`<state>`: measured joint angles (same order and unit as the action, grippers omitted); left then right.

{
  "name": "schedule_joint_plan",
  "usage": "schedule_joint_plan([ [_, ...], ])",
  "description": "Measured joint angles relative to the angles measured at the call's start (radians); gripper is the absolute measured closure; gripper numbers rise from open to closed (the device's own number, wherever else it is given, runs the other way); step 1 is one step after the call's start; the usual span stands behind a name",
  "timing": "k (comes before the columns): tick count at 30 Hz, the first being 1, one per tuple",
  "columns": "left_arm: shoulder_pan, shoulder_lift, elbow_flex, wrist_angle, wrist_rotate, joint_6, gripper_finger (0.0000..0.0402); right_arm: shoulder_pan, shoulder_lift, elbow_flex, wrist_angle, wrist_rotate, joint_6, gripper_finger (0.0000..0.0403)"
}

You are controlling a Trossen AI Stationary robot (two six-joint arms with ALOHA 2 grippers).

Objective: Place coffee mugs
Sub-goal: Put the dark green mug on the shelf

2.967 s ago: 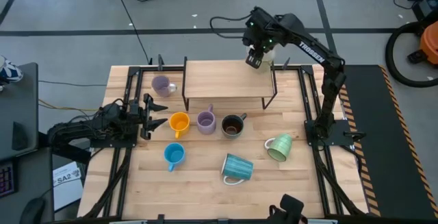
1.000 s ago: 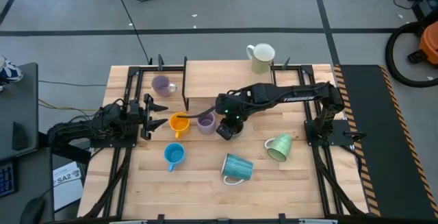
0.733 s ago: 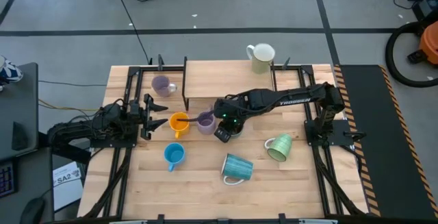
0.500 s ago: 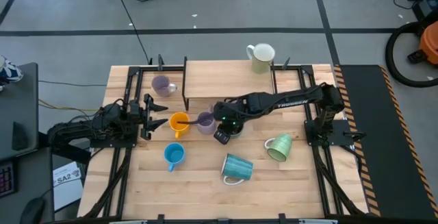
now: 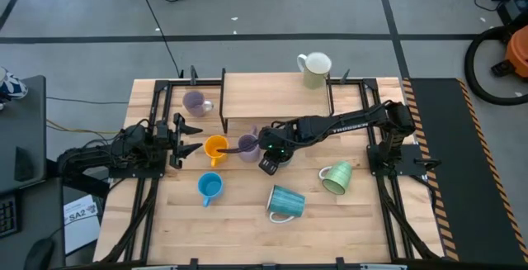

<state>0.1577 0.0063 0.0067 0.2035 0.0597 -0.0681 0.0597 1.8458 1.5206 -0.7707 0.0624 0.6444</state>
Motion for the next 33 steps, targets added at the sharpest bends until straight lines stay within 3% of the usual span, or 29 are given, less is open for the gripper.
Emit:
schedule_joint_plan([
  [14, 0.0, 0.0, 0.0, 0.0, 0.0, 0.0, 0.0164, 0.0, 0.0, -0.106, 0.075, -0.011, 0.008, 0.025],
  [19, 0.0, 0.0, 0.0, 0.0, 0.0, 0.0, 0.0164, 0.0, 0.0, -0.106, 0.071, -0.041, 0.008, 0.0281],
  [25, 0.0, 0.0, 0.0, 0.0, 0.0, 0.0, 0.0164, 0.001, -0.004, -0.104, 0.046, -0.096, 0.001, 0.0348],
  [33, 0.0, 0.0, 0.0, 0.0, 0.0, 0.0, 0.0164, 0.011, -0.011, -0.101, -0.022, -0.147, -0.077, 0.0353],
])
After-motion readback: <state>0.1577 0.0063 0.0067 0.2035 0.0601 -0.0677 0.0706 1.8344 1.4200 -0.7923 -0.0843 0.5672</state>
